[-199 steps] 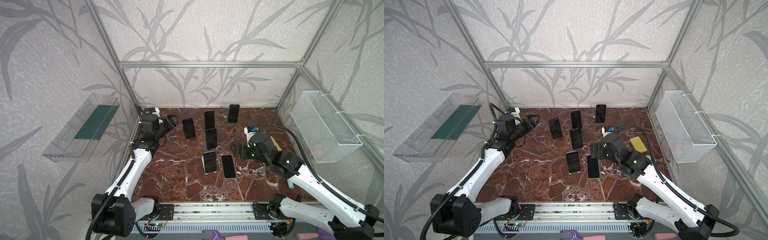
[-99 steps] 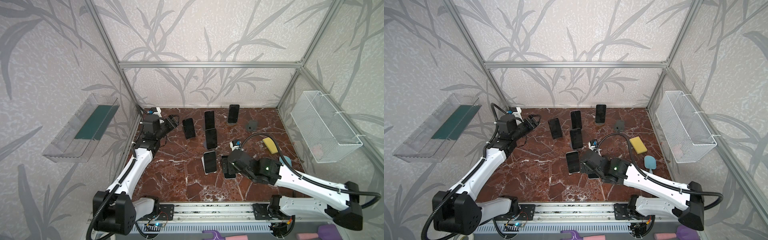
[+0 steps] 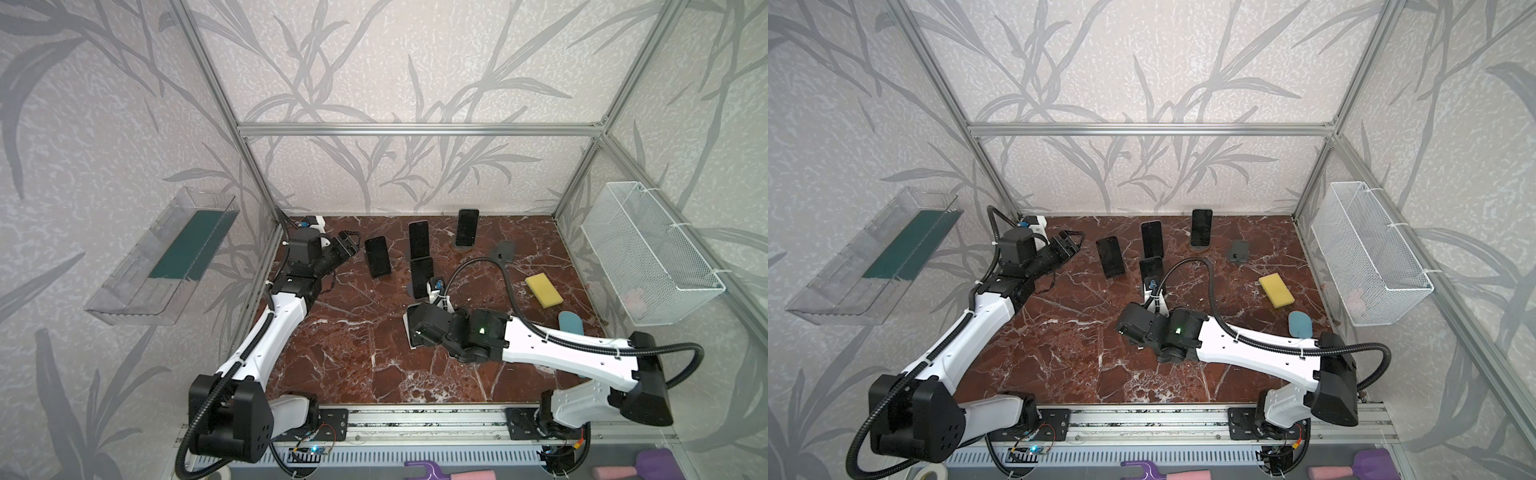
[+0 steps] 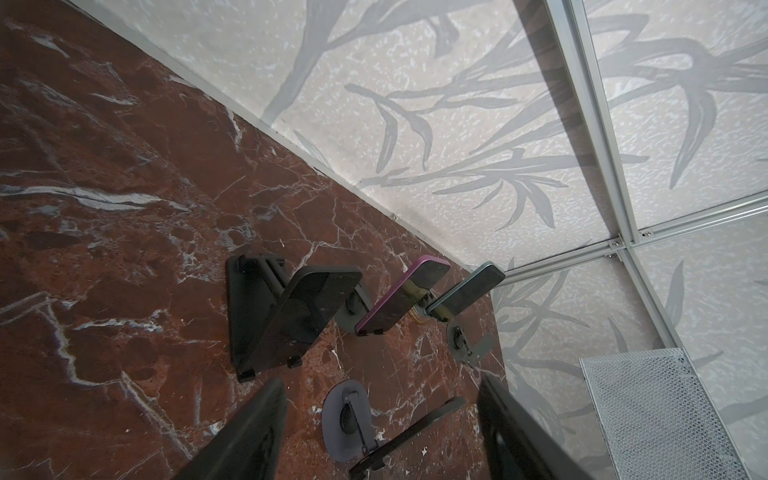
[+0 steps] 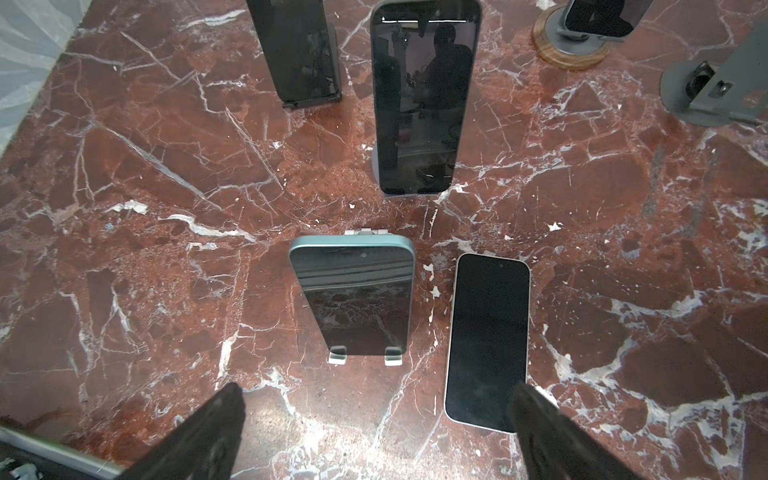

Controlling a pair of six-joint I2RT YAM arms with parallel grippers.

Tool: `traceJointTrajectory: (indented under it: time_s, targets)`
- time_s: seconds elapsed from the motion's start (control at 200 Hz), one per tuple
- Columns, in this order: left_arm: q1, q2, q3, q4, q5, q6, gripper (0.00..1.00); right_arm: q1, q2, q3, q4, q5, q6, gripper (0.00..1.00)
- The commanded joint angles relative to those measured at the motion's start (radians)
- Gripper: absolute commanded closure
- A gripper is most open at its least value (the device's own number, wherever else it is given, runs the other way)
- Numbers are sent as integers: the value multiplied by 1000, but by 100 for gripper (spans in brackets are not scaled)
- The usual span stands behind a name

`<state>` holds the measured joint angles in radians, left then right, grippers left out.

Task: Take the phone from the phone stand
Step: 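Bring the right gripper over the teal-framed phone on the white stand, then lower and close the right gripper on the teal phone's top edge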

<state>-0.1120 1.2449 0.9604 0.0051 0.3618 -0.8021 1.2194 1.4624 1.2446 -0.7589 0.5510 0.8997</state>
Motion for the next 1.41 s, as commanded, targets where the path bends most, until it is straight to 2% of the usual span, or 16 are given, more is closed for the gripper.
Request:
traceJointTrajectory:
  time_s: [0.0,0.09,0.42,0.575,0.766,1.041,1.401]
  targets:
    - [0,-35,5,45,41,-51,27,6,42,32,23,52,-15,1]
    - [-6,-36,10,45,48,-50,27,-6,69,44,43,54,-26,1]
    - [-9,-24,15,37,41,-32,27,-80,114,34,155,-69,-93,1]
    - [-9,-17,11,45,48,-35,27,-104,116,17,158,-42,-76,1]
    - [-8,-7,16,20,31,-33,27,-115,140,0,235,-86,-107,1]
    - [-6,-6,13,30,38,-46,27,-126,170,-13,264,-79,-102,1]
    - [-6,1,6,52,57,-66,27,-133,176,-20,238,-53,-100,0]
